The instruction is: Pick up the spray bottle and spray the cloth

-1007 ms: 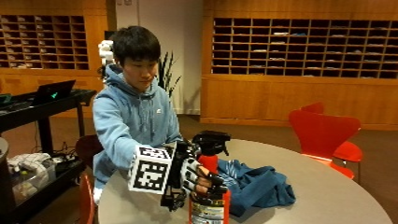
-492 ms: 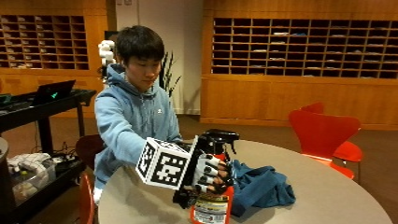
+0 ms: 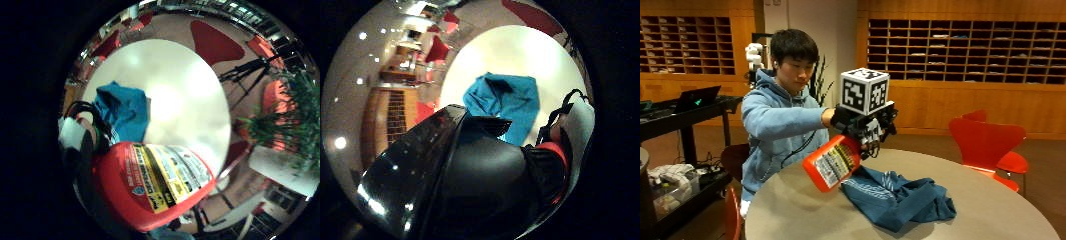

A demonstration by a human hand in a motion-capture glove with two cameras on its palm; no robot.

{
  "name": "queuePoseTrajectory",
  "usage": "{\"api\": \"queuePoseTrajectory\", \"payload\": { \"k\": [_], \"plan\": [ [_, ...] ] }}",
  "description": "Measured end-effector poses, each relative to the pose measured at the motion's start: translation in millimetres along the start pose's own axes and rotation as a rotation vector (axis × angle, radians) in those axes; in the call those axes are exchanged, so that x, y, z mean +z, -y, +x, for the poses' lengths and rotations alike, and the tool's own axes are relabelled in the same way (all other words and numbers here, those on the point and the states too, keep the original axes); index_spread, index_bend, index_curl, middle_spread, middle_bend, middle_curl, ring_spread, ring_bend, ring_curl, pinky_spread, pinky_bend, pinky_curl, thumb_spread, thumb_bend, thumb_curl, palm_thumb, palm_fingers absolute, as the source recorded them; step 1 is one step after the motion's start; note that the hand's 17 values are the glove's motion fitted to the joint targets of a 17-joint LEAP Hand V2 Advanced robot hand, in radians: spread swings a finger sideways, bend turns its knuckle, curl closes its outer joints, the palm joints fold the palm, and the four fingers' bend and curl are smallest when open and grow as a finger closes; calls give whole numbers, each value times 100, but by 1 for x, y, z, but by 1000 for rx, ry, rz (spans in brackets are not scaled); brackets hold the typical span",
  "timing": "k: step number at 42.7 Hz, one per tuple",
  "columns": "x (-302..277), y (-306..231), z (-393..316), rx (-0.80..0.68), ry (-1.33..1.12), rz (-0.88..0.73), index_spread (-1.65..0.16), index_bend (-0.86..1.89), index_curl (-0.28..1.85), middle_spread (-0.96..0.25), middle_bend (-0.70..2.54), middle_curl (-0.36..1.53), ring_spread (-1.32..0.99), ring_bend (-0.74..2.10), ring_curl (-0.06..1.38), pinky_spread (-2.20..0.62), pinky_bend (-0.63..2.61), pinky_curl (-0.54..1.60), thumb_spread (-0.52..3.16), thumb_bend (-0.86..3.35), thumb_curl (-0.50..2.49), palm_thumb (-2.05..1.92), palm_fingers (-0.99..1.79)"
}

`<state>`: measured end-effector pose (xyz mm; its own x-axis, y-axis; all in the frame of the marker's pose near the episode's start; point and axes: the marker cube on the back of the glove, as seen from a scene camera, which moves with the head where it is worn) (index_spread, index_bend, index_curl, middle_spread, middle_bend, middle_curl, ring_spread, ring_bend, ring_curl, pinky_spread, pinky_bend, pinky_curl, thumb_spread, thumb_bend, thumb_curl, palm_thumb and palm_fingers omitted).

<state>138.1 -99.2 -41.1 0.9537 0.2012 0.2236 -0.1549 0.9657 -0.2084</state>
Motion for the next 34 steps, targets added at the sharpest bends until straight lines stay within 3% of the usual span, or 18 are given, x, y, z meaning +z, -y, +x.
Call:
{"api": "queuePoseTrajectory", "payload": {
  "k": [11,25,34],
  "plan": [
    [-18,-17,-45,87,-381,-181,-20,49,51,-14,55,48,-19,50,41,-24,32,37,16,-3,71,91,140],
    [32,-6,-60,105,-429,-326,-20,49,52,-14,56,48,-20,50,42,-25,32,37,15,-3,74,90,139],
    [28,-7,-69,104,-452,-323,-20,49,52,-14,56,47,-20,50,42,-25,33,37,15,-3,75,89,139]
  ]
}}
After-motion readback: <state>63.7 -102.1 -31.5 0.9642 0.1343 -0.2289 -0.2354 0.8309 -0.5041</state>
